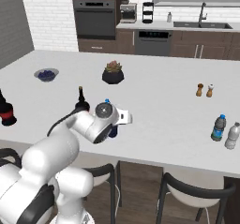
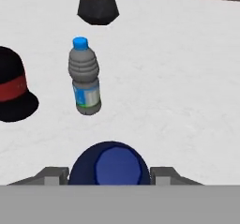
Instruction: Move the plastic bottles in the middle to the plastics group, and the glass bottles in the middle to the glass group.
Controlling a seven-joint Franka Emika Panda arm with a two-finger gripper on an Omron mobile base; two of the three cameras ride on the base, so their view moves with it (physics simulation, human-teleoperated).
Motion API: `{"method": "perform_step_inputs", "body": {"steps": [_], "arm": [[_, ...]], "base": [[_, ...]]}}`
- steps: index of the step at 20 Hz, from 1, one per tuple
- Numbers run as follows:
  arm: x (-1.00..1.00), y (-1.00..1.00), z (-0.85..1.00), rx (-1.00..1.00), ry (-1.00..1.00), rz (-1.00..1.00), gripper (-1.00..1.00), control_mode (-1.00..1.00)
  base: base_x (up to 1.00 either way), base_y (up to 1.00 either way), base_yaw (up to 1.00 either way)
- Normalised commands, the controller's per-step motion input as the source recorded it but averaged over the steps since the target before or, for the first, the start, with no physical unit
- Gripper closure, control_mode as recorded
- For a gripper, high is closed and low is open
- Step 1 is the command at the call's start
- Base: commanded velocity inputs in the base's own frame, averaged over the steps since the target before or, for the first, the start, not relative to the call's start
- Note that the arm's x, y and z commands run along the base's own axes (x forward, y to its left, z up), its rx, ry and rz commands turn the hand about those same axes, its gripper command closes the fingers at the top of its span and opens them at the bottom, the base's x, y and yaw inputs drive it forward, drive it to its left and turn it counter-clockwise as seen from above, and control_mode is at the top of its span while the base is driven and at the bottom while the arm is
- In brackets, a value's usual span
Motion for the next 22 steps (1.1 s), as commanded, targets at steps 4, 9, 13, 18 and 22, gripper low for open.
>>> {"method": "perform_step_inputs", "body": {"steps": [4,9,13,18,22], "arm": [[0.00,-0.58,0.46,0.00,0.18,-0.05,1.00,-1.00],[0.00,-0.71,0.16,-0.04,0.23,-0.19,1.00,-1.00],[0.00,-0.81,0.03,0.00,0.08,-0.23,1.00,-1.00],[-0.04,-0.82,-0.01,0.00,0.00,-0.24,1.00,-1.00],[-0.06,-0.91,-0.02,0.00,0.00,-0.25,1.00,-1.00]], "base": [[0.00,0.00,0.00],[0.00,0.00,0.00],[0.00,0.00,0.00],[0.00,0.00,0.00],[0.00,0.00,0.00]]}}
